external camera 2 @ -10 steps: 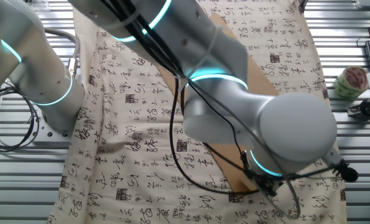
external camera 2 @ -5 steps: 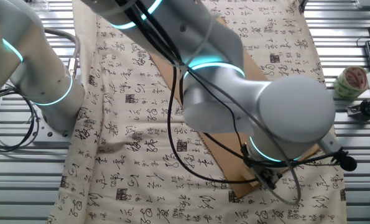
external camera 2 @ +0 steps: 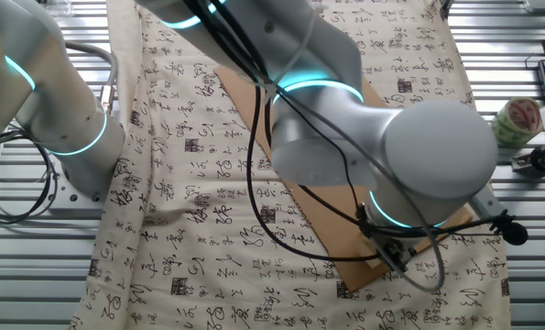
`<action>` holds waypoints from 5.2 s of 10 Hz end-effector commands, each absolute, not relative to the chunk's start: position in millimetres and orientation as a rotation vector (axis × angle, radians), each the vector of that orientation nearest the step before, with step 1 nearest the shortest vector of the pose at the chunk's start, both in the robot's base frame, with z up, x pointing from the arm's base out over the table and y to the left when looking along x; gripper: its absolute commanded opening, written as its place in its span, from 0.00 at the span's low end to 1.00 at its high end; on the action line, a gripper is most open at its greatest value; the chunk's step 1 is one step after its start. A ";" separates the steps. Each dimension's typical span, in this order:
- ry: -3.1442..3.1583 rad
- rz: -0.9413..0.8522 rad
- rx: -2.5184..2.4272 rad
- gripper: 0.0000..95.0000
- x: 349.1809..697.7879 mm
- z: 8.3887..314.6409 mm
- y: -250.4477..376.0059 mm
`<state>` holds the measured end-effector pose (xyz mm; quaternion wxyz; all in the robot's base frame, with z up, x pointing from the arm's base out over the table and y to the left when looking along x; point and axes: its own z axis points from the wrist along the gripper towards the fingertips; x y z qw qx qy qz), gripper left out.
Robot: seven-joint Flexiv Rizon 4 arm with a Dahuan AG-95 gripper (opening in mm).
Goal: Grab the block and place it at the designated location
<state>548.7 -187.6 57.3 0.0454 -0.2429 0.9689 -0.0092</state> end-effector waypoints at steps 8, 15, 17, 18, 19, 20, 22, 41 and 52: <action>2.955 -0.014 -0.747 0.00 549.6 61.3 -185.7; 2.950 -0.012 -0.766 0.00 549.6 61.2 -185.6; 2.946 0.007 -0.773 0.00 549.6 61.2 -185.6; 2.951 0.010 -0.769 0.00 549.6 61.2 -185.6; 2.955 0.011 -0.772 0.00 549.6 61.2 -185.6; 2.966 0.022 -0.790 0.00 549.6 61.2 -185.6; 2.965 0.024 -0.838 0.00 549.6 61.2 -185.6; 2.962 -0.021 -0.857 0.00 550.3 59.6 -181.1; 2.980 -0.007 -0.749 0.00 552.0 63.1 -146.6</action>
